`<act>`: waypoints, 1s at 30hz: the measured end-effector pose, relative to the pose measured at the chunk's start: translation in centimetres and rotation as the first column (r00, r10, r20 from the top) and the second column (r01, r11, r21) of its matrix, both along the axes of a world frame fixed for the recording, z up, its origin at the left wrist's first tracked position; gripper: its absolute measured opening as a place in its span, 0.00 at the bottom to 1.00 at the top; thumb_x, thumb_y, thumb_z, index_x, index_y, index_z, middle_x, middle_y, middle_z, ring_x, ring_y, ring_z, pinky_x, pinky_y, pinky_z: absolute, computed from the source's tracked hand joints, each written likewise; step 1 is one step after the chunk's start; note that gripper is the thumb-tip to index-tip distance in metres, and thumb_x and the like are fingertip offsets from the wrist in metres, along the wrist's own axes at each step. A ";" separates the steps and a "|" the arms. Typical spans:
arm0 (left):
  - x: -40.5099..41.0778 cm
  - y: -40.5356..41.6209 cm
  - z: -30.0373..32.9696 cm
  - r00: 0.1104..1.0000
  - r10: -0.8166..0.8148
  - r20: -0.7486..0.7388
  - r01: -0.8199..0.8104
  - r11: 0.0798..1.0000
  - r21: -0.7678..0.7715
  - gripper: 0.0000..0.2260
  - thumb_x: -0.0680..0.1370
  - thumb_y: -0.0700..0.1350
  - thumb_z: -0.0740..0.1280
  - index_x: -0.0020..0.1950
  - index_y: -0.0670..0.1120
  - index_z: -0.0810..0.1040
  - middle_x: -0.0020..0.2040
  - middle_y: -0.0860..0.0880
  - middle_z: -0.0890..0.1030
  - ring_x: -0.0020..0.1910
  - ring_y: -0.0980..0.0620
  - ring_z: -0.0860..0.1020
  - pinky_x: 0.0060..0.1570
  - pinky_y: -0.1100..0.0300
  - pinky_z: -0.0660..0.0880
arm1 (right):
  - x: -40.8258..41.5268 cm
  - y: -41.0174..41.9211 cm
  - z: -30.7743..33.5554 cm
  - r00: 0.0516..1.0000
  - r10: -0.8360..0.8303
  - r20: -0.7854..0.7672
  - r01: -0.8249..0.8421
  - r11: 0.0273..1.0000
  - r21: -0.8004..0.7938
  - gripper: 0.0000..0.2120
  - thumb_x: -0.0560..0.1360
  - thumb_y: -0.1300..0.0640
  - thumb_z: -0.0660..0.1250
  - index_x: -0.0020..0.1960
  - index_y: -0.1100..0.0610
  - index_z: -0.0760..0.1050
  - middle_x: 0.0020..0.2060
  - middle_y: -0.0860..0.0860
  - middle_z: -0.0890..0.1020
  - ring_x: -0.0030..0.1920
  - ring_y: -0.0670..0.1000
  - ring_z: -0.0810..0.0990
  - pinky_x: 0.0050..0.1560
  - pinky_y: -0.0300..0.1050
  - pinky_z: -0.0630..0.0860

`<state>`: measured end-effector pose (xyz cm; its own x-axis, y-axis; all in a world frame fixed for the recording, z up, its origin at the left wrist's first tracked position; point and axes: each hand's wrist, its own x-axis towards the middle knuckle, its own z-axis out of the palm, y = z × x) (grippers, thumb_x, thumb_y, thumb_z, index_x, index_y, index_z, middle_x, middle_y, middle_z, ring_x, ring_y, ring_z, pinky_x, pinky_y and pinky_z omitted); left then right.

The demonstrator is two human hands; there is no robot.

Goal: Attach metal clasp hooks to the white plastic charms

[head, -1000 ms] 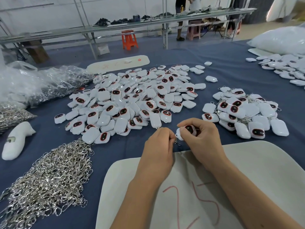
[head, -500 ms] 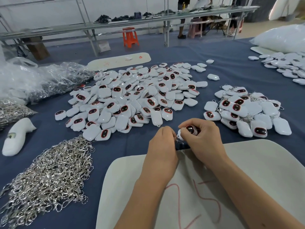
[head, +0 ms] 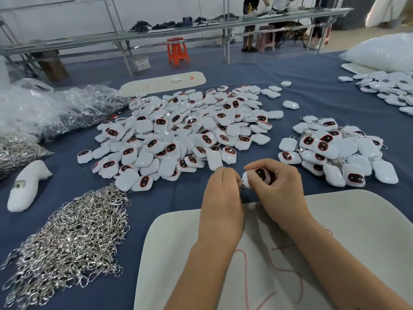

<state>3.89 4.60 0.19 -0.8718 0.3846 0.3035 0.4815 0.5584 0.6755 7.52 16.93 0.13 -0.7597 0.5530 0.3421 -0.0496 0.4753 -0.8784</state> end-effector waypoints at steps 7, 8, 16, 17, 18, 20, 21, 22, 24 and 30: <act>-0.9 -0.5 -0.5 0.997 -0.079 -0.006 0.077 0.949 0.306 0.04 0.80 0.39 0.69 0.51 0.48 0.80 0.44 0.56 0.81 0.45 0.56 0.79 0.46 0.58 0.77 | -0.3 0.0 0.0 0.998 0.036 -0.052 -0.052 0.932 -0.358 0.10 0.76 0.63 0.72 0.44 0.50 0.86 0.34 0.59 0.81 0.34 0.51 0.74 0.39 0.50 0.75; -1.0 -0.6 -0.5 0.996 -0.090 -0.009 0.089 0.948 0.304 0.05 0.79 0.39 0.70 0.52 0.49 0.81 0.44 0.57 0.82 0.45 0.56 0.80 0.46 0.60 0.77 | -0.3 0.0 0.1 0.998 0.037 -0.054 -0.055 0.927 -0.371 0.10 0.76 0.64 0.72 0.45 0.50 0.86 0.35 0.60 0.81 0.33 0.50 0.74 0.38 0.49 0.75; -1.4 -1.1 -0.4 0.996 -0.082 -0.042 0.091 0.949 0.304 0.10 0.77 0.36 0.71 0.51 0.51 0.83 0.44 0.58 0.83 0.46 0.57 0.82 0.47 0.64 0.77 | -0.1 -0.1 0.2 0.994 0.079 -0.079 -0.105 0.897 -0.428 0.08 0.77 0.64 0.71 0.45 0.53 0.86 0.31 0.52 0.78 0.30 0.48 0.73 0.32 0.39 0.73; -1.4 -1.2 -0.4 0.996 -0.078 -0.052 0.090 0.950 0.299 0.10 0.77 0.36 0.71 0.51 0.51 0.83 0.44 0.58 0.83 0.46 0.58 0.82 0.47 0.64 0.77 | -0.1 -0.1 0.2 0.992 0.089 -0.085 -0.117 0.894 -0.433 0.08 0.77 0.64 0.71 0.45 0.53 0.86 0.31 0.52 0.78 0.30 0.49 0.72 0.32 0.39 0.72; -1.4 -1.2 -0.3 0.995 -0.075 -0.060 0.089 0.952 0.293 0.10 0.77 0.36 0.71 0.51 0.50 0.83 0.44 0.58 0.84 0.46 0.58 0.82 0.47 0.64 0.78 | 0.0 -0.1 0.2 0.991 0.097 -0.091 -0.127 0.891 -0.435 0.08 0.77 0.65 0.71 0.45 0.53 0.86 0.31 0.52 0.78 0.30 0.49 0.72 0.31 0.39 0.72; -1.4 -1.3 -0.3 0.995 -0.070 -0.064 0.085 0.956 0.282 0.08 0.78 0.37 0.71 0.51 0.50 0.84 0.44 0.58 0.84 0.45 0.59 0.82 0.47 0.61 0.79 | 0.0 -0.1 0.3 0.990 0.104 -0.093 -0.134 0.893 -0.429 0.08 0.77 0.64 0.72 0.46 0.53 0.86 0.31 0.51 0.78 0.31 0.49 0.72 0.32 0.41 0.72; -1.5 -1.4 -0.2 0.996 -0.067 -0.063 0.082 0.958 0.276 0.07 0.78 0.37 0.71 0.50 0.49 0.85 0.43 0.58 0.84 0.44 0.58 0.82 0.47 0.59 0.79 | -0.1 -0.1 0.2 0.991 0.100 -0.088 -0.128 0.901 -0.415 0.08 0.77 0.64 0.72 0.46 0.52 0.86 0.31 0.50 0.78 0.32 0.49 0.72 0.34 0.43 0.73; -1.5 -1.5 -0.2 0.996 -0.061 -0.061 0.075 0.962 0.263 0.07 0.78 0.38 0.71 0.49 0.49 0.85 0.43 0.57 0.84 0.43 0.58 0.82 0.46 0.58 0.79 | -0.1 -0.1 0.2 0.993 0.091 -0.079 -0.115 0.913 -0.391 0.08 0.76 0.63 0.73 0.46 0.51 0.85 0.32 0.49 0.79 0.33 0.48 0.73 0.36 0.46 0.75; -1.5 -1.6 0.0 0.997 -0.049 -0.056 0.060 0.975 0.213 0.06 0.79 0.39 0.71 0.47 0.49 0.85 0.42 0.57 0.84 0.43 0.58 0.81 0.45 0.57 0.78 | 0.0 -0.2 0.2 0.995 0.068 -0.071 -0.087 0.944 -0.318 0.07 0.75 0.61 0.75 0.47 0.49 0.84 0.34 0.45 0.80 0.34 0.45 0.75 0.39 0.44 0.77; -0.9 -1.1 0.8 0.999 0.005 -0.054 -0.003 0.999 0.035 0.05 0.80 0.40 0.68 0.47 0.46 0.83 0.45 0.50 0.83 0.45 0.49 0.79 0.48 0.49 0.75 | 0.3 -0.6 0.3 0.994 0.030 -0.109 -0.041 0.994 -0.098 0.08 0.74 0.62 0.76 0.44 0.53 0.77 0.34 0.45 0.82 0.33 0.42 0.77 0.38 0.34 0.75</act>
